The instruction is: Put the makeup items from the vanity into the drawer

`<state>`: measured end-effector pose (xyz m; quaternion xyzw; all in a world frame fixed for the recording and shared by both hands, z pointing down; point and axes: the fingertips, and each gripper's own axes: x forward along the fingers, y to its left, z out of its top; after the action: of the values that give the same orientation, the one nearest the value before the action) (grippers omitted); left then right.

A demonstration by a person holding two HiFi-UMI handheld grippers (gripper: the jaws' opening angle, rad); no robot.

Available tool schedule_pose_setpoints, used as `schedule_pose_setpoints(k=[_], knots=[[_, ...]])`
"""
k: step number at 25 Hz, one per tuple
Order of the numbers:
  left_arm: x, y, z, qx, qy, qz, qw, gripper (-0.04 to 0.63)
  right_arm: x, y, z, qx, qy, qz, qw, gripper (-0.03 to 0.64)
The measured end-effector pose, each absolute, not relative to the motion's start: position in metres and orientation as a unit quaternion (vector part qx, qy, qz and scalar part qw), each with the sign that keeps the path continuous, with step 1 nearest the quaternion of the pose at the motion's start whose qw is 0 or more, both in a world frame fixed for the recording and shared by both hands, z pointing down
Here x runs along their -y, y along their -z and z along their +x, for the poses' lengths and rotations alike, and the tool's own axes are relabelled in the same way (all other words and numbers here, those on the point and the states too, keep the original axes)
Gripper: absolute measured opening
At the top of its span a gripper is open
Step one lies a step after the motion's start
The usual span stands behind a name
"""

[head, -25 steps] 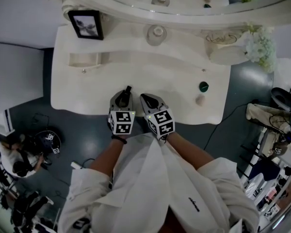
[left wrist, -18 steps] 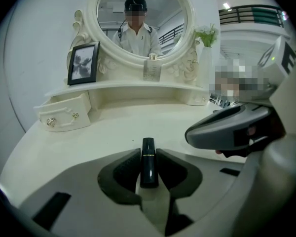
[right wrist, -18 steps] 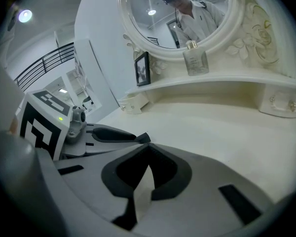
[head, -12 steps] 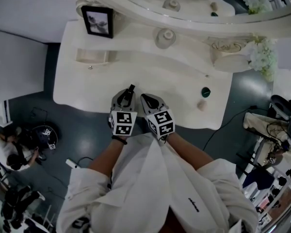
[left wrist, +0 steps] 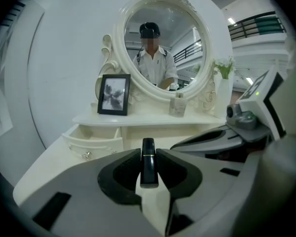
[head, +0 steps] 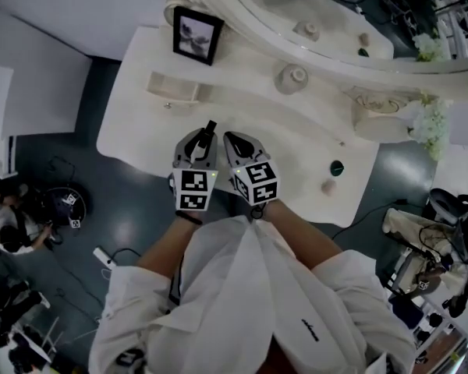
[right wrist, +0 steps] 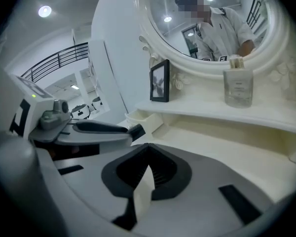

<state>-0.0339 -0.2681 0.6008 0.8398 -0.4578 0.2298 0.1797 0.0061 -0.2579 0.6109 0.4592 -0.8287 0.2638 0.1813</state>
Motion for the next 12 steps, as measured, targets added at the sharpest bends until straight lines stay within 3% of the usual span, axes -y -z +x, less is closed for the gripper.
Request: schedule_pose_setpoints(k=[12], knots=[[0.321, -0.584, -0.081, 0.507, -0.199, 0.819, 0.179, 0.114, 0.329, -0.593, -0.048, 0.858, -0.206, 0.427, 0.195, 0.018]])
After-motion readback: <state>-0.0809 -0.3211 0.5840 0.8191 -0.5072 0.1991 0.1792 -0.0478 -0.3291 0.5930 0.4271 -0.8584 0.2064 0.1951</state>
